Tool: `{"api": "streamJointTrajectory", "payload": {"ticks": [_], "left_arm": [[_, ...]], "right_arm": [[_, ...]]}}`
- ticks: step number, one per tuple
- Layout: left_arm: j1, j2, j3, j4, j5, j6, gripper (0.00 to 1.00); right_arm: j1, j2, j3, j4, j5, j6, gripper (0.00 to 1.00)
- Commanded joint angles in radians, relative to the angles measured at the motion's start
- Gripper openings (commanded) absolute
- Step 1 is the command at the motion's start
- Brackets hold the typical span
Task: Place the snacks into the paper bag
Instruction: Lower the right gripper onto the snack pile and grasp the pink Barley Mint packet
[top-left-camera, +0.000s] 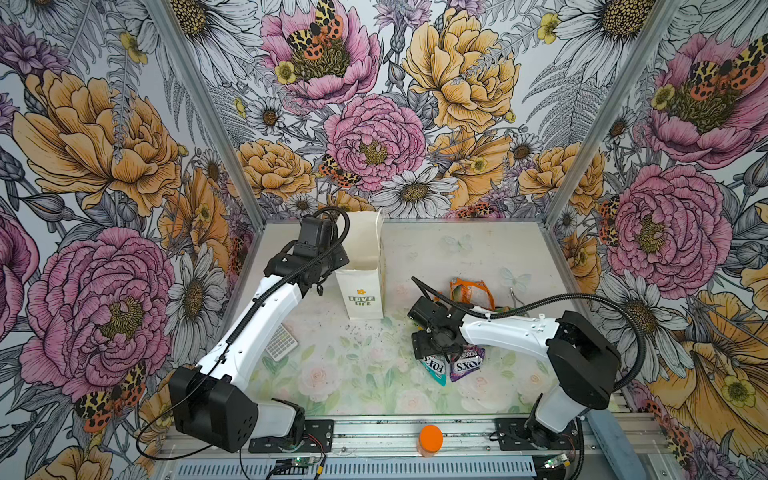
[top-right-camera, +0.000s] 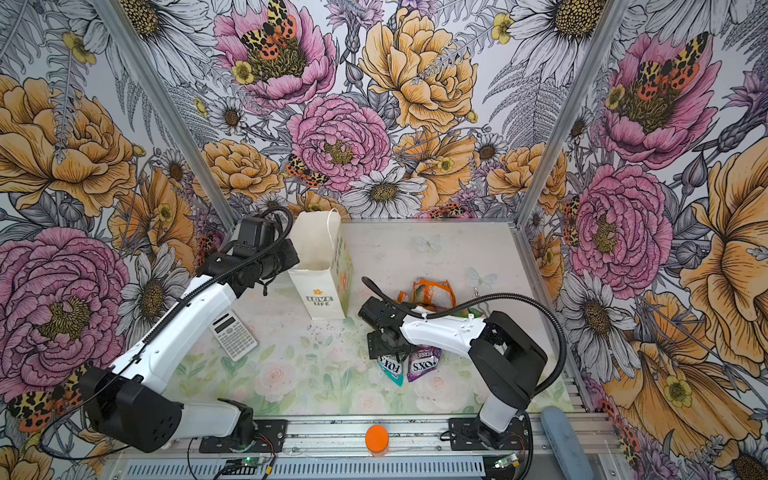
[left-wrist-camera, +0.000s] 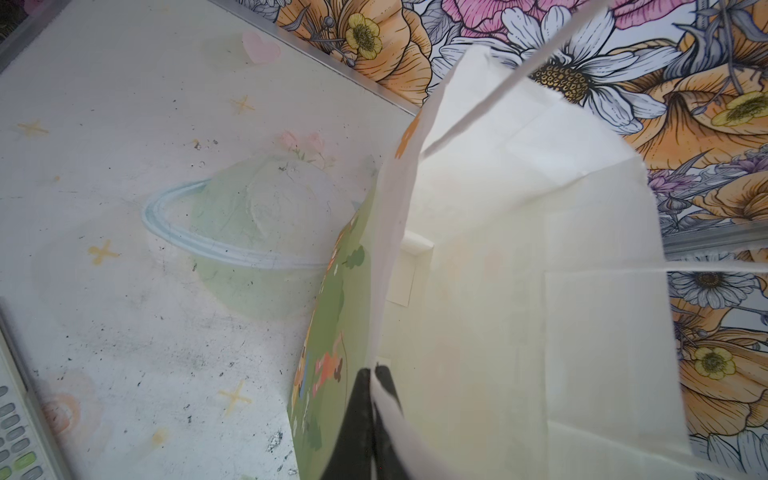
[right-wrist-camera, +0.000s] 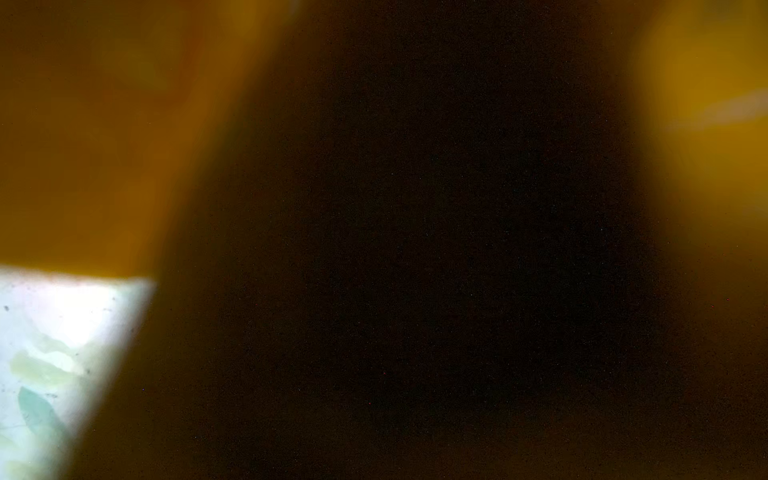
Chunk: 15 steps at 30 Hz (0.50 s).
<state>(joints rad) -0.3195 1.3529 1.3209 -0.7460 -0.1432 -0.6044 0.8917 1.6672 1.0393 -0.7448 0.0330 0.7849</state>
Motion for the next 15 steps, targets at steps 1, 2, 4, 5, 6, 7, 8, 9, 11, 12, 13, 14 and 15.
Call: {"api": "streamJointTrajectory", "payload": {"ticks": [1, 2, 4, 5, 6, 7, 8, 9, 11, 12, 13, 14, 15], "left_arm": [[-0.003, 0.011, 0.007, 0.022, -0.011, -0.016, 0.00], [-0.003, 0.011, 0.009, 0.023, -0.011, -0.017, 0.00], [-0.003, 0.014, 0.012, 0.022, -0.008, -0.019, 0.00], [-0.002, 0.014, 0.012, 0.022, -0.006, -0.021, 0.00], [-0.003, 0.014, 0.012, 0.023, -0.006, -0.023, 0.00], [-0.003, 0.014, 0.013, 0.022, -0.007, -0.024, 0.00], [-0.003, 0.013, 0.011, 0.022, -0.015, -0.028, 0.00], [-0.005, 0.010, 0.009, 0.022, -0.030, -0.032, 0.00], [-0.008, 0.004, 0.009, 0.022, -0.043, -0.034, 0.00], [-0.007, 0.002, 0.010, 0.022, -0.042, -0.034, 0.00], [-0.008, 0.000, 0.009, 0.022, -0.040, -0.034, 0.00], [-0.009, -0.001, 0.009, 0.022, -0.040, -0.035, 0.00], [-0.008, -0.003, 0.008, 0.022, -0.039, -0.036, 0.00]], "right_arm": [[0.006, -0.001, 0.036, -0.005, 0.008, -0.035, 0.75], [0.004, -0.012, 0.035, -0.005, 0.010, -0.038, 0.71], [0.001, -0.040, 0.031, -0.005, 0.010, -0.045, 0.66], [-0.001, -0.053, 0.026, -0.005, 0.008, -0.049, 0.63], [-0.003, -0.066, 0.022, -0.005, 0.006, -0.051, 0.60], [-0.005, -0.074, 0.018, -0.005, 0.002, -0.059, 0.58], [-0.005, -0.082, 0.016, -0.005, -0.006, -0.075, 0.56], [-0.007, -0.086, 0.011, -0.008, -0.014, -0.090, 0.53], [-0.012, -0.092, 0.004, -0.009, -0.032, -0.110, 0.48], [-0.015, -0.096, 0.004, -0.010, -0.044, -0.119, 0.45], [-0.015, -0.101, 0.005, -0.010, -0.055, -0.125, 0.43], [-0.016, -0.106, 0.008, -0.010, -0.067, -0.134, 0.41], [-0.016, -0.112, 0.011, -0.010, -0.076, -0.140, 0.39]]}}
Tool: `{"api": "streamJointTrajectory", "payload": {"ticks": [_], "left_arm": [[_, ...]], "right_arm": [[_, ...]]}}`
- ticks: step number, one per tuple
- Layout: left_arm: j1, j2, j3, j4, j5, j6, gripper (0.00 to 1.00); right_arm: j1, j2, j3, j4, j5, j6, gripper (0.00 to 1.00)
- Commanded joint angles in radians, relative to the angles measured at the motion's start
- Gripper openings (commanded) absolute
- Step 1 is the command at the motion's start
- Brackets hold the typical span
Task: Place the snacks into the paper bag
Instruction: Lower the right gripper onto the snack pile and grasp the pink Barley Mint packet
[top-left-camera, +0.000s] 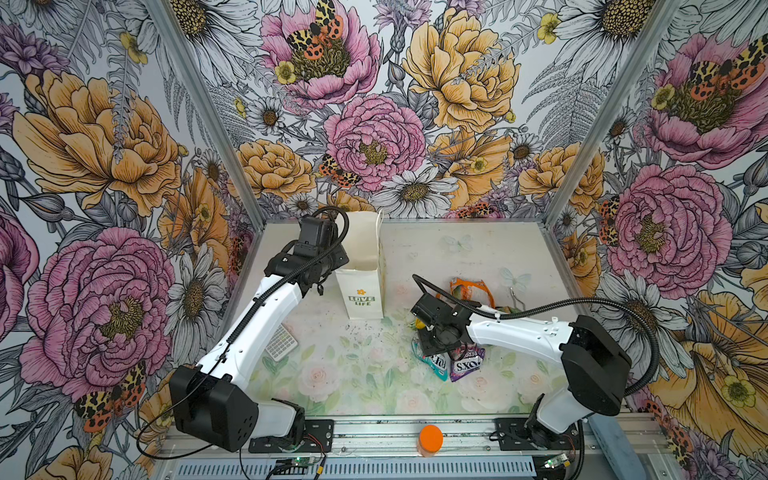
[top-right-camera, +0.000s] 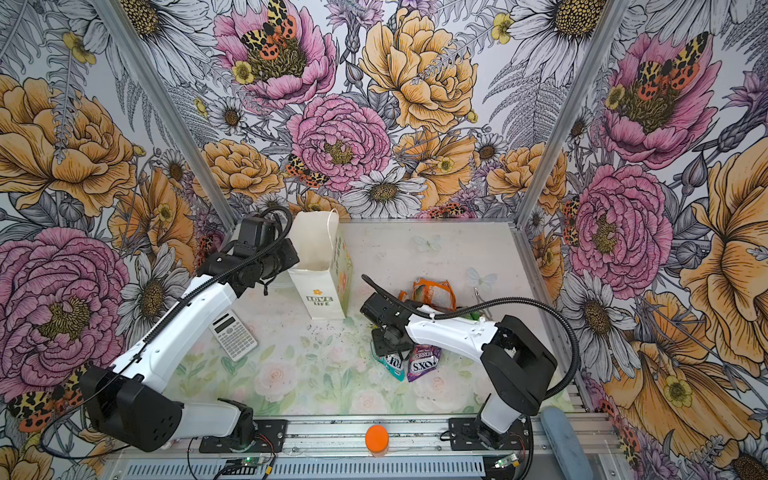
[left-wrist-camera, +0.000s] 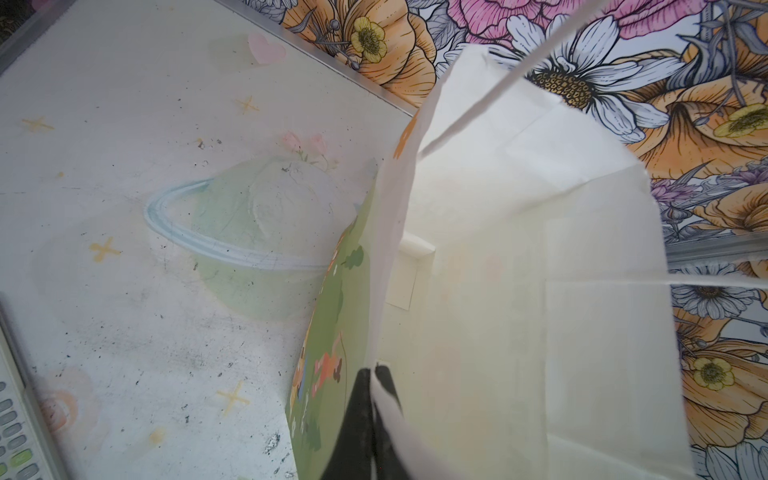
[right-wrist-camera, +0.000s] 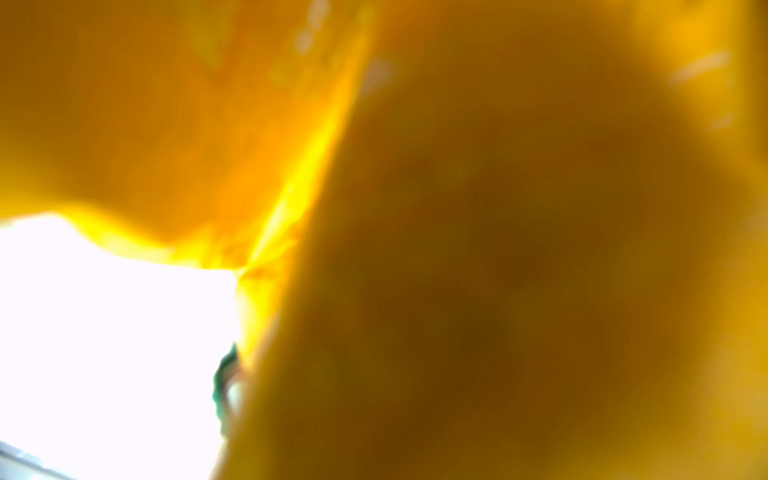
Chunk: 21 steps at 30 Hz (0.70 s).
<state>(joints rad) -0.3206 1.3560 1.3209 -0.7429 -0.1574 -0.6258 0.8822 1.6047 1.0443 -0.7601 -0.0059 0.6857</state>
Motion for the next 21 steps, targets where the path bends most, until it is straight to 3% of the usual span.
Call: {"api": "streamJointTrajectory", "payload": {"ticks": [1, 8, 12, 21], "left_arm": [[-0.006, -0.006, 0.006, 0.020, -0.022, -0.015, 0.00], [-0.008, -0.008, 0.003, 0.027, -0.011, -0.018, 0.00], [-0.009, -0.006, 0.005, 0.027, -0.011, -0.014, 0.00], [-0.014, -0.018, -0.002, 0.027, -0.014, -0.011, 0.00]], "right_arm": [[-0.006, -0.054, 0.010, 0.003, -0.043, -0.047, 0.38], [-0.009, -0.099, 0.058, -0.051, -0.094, -0.134, 0.37], [-0.023, -0.134, 0.096, -0.090, -0.056, -0.183, 0.38], [-0.163, -0.128, 0.121, -0.091, -0.094, -0.230, 0.38]]}}
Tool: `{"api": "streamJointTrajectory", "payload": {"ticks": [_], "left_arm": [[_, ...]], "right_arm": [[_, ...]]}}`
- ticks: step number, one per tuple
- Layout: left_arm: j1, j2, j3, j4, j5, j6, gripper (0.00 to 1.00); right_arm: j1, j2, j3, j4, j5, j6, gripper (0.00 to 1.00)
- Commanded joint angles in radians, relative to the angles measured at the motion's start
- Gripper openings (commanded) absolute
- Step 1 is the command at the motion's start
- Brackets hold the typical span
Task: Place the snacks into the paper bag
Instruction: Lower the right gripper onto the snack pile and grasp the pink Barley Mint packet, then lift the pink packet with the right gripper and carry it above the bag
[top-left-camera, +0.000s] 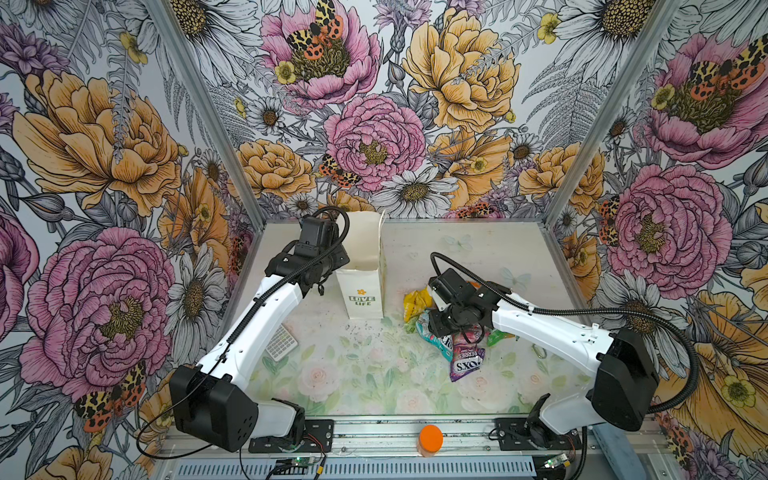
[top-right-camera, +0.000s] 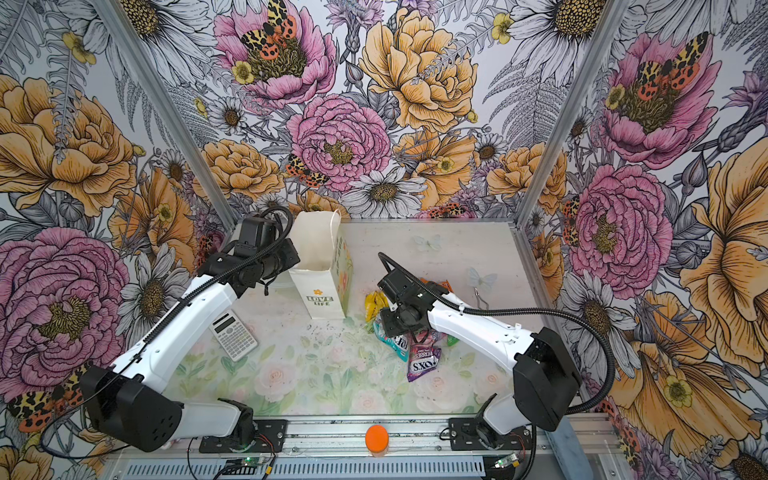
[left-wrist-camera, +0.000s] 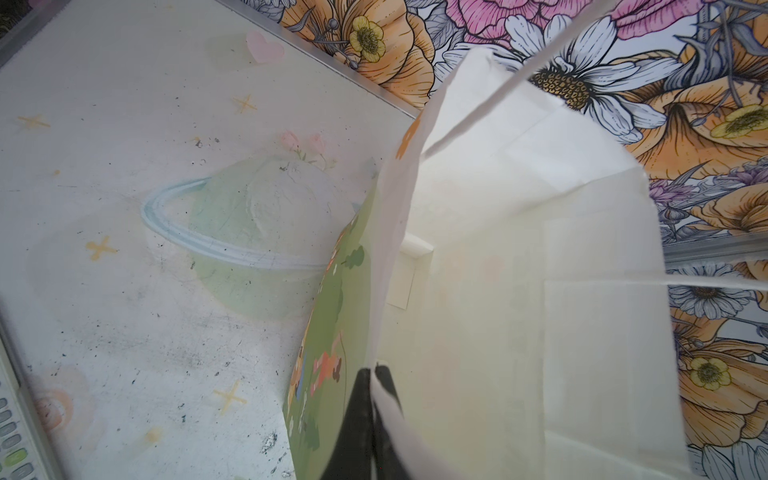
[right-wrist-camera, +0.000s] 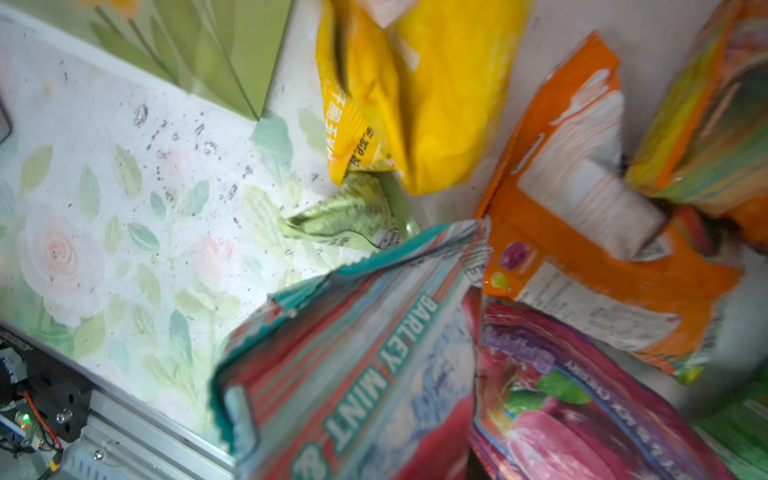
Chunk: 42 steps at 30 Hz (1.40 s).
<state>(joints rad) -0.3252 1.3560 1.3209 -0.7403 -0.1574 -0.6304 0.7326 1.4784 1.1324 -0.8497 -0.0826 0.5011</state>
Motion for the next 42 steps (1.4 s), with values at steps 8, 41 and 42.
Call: {"api": "streamJointTrajectory", "payload": {"ticks": [8, 41, 42], "left_arm": [[-0.008, -0.017, 0.000, 0.024, -0.011, -0.009, 0.00], [-0.040, -0.055, -0.055, 0.090, -0.033, -0.069, 0.00], [-0.047, -0.050, -0.052, 0.090, -0.037, -0.069, 0.00]], "right_arm": [[-0.040, 0.018, 0.070, -0.003, -0.048, -0.084, 0.37], [-0.039, 0.211, 0.944, 0.336, -0.030, 0.035, 0.30], [-0.030, 0.232, 0.970, 0.341, -0.018, 0.036, 0.30]]}}
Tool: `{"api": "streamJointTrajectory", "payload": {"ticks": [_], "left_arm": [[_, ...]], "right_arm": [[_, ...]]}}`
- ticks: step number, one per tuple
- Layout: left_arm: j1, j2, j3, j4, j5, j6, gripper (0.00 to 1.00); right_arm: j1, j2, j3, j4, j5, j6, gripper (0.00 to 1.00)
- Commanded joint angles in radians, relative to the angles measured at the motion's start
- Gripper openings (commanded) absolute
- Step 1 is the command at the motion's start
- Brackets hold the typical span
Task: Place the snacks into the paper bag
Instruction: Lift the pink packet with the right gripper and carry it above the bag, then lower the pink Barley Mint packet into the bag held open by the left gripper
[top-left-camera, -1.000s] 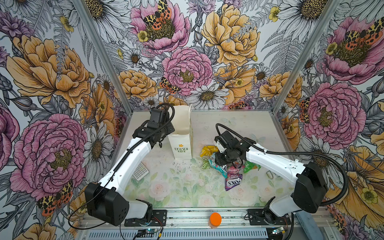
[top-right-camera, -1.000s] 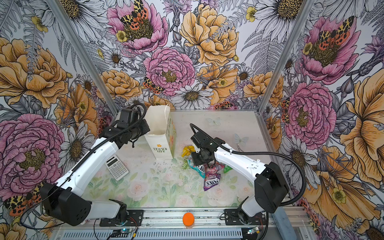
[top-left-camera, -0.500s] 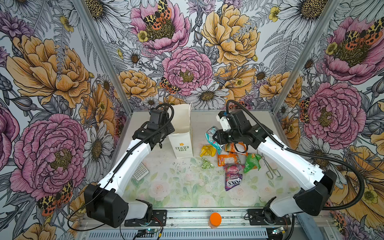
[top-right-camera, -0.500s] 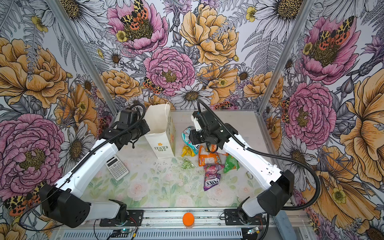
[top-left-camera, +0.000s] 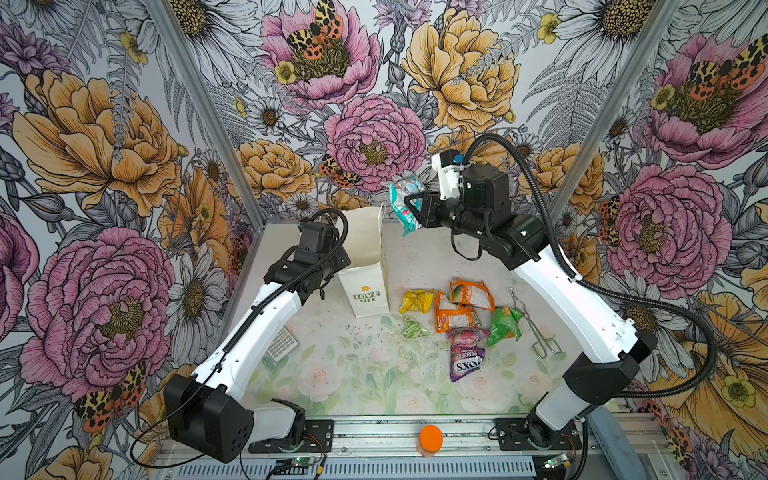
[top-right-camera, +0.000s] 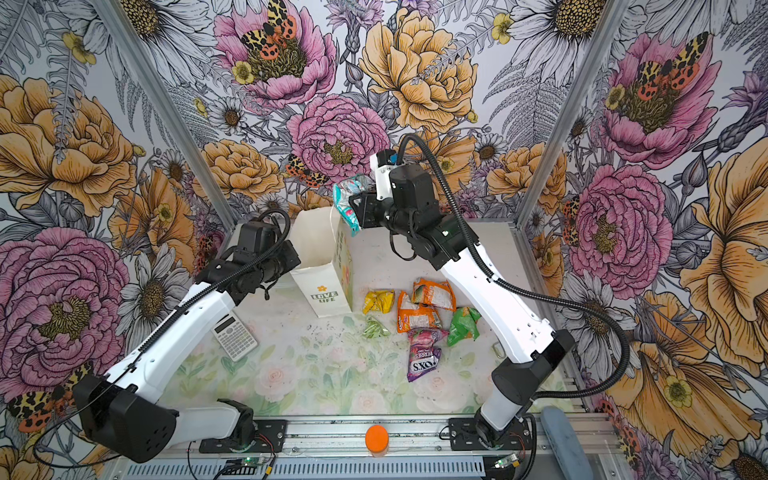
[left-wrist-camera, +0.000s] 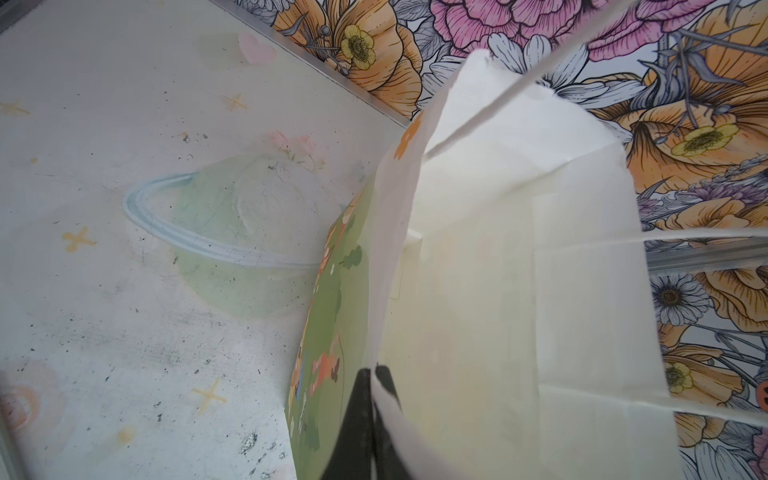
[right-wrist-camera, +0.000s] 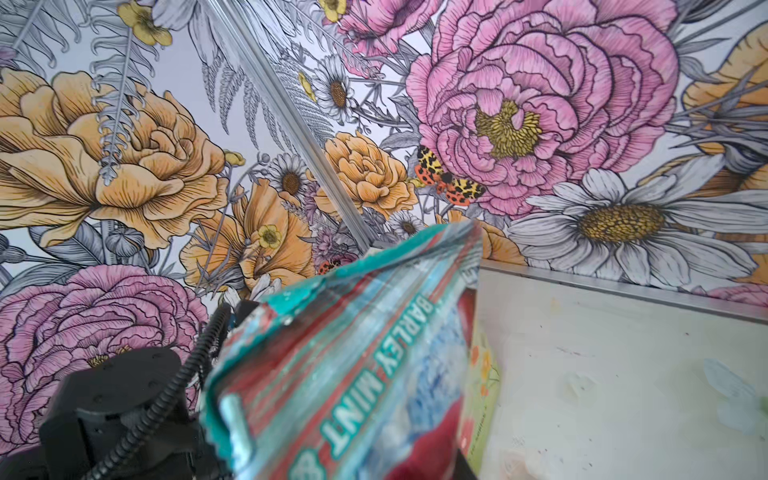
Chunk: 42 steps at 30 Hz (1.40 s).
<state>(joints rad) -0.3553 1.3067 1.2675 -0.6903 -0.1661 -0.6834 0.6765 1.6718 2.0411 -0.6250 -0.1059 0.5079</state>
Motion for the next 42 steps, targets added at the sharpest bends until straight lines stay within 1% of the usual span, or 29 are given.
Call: {"api": "streamJointTrajectory", "payload": {"ticks": [1, 7, 13, 31, 42], "left_arm": [[-0.024, 0.003, 0.004, 0.039, -0.032, -0.018, 0.00], [-0.050, 0.019, 0.021, 0.040, -0.036, -0.016, 0.00], [-0.058, 0.020, 0.020, 0.040, -0.037, -0.016, 0.00], [-0.062, 0.020, 0.016, 0.062, -0.027, -0.019, 0.00], [-0.061, 0.015, -0.001, 0.097, -0.009, -0.034, 0.00]], "right_arm": [[0.034, 0.059, 0.083, 0.120, 0.010, 0.034, 0.30], [0.060, 0.154, 0.166, 0.134, 0.020, 0.085, 0.30], [0.081, 0.192, 0.187, 0.133, 0.034, 0.076, 0.29], [0.095, 0.186, 0.065, 0.087, 0.090, 0.051, 0.27], [0.097, 0.217, 0.060, -0.001, 0.125, 0.029, 0.26]]}}
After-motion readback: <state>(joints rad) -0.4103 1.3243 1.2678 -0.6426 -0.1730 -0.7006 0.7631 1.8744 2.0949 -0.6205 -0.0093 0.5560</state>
